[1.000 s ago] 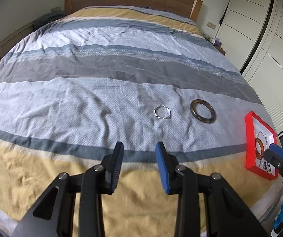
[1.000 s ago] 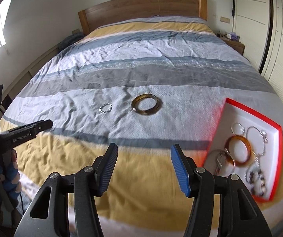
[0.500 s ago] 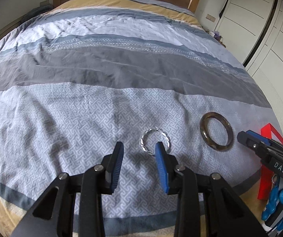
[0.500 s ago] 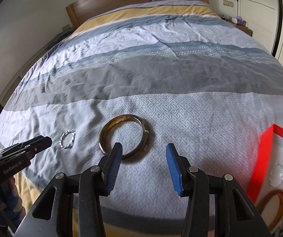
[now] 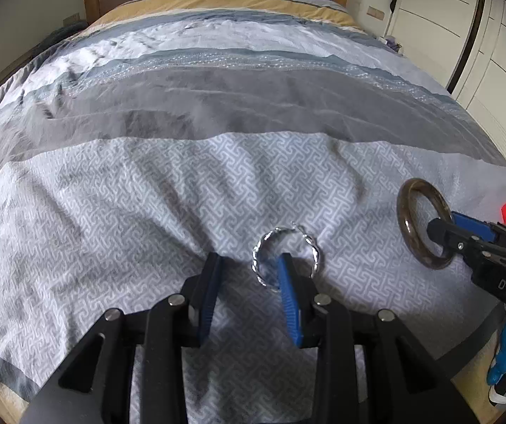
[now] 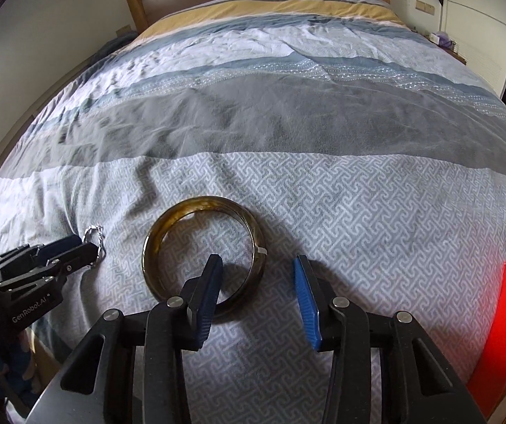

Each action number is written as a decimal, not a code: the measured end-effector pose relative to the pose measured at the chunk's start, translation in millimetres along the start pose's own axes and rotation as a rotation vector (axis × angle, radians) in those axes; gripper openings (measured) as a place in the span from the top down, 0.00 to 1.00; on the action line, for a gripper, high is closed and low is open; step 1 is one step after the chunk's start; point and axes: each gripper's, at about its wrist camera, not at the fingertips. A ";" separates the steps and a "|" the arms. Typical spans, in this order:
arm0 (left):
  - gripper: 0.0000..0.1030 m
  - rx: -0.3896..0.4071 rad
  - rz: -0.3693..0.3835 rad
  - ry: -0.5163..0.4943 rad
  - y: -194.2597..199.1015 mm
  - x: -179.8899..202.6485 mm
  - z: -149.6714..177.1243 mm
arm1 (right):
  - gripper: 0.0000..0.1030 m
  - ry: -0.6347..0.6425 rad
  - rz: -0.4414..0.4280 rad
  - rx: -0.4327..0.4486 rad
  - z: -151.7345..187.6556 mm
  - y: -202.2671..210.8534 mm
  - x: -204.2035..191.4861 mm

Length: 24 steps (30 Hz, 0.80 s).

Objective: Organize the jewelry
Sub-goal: 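Grasp the small twisted silver ring with the left gripper while the right grasps the brown horn bangle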

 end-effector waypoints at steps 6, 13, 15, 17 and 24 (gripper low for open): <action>0.70 0.029 -0.023 -0.017 -2.0 4.0 2.4 | 0.60 0.052 0.037 0.006 -0.2 -10.9 -6.0; 0.70 0.054 -0.029 -0.020 -3.0 5.1 4.1 | 0.60 0.096 0.082 0.033 3.3 -16.2 -13.1; 0.70 0.059 -0.030 -0.020 -3.0 5.2 4.2 | 0.61 0.106 0.093 0.043 4.2 -17.1 -15.1; 0.70 0.063 -0.029 -0.019 -3.1 4.7 3.8 | 0.62 0.114 0.102 0.057 5.9 -16.7 -16.3; 0.71 0.074 -0.033 -0.020 -1.6 6.7 5.7 | 0.81 0.142 0.135 0.099 8.8 -13.2 -20.6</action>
Point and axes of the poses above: each gripper's, at about its wrist camera, not at the fingertips, and y roughly against the way its jaws point, x to its right, z to its underside, and after that the axes turned 6 degrees about -y, right-handed
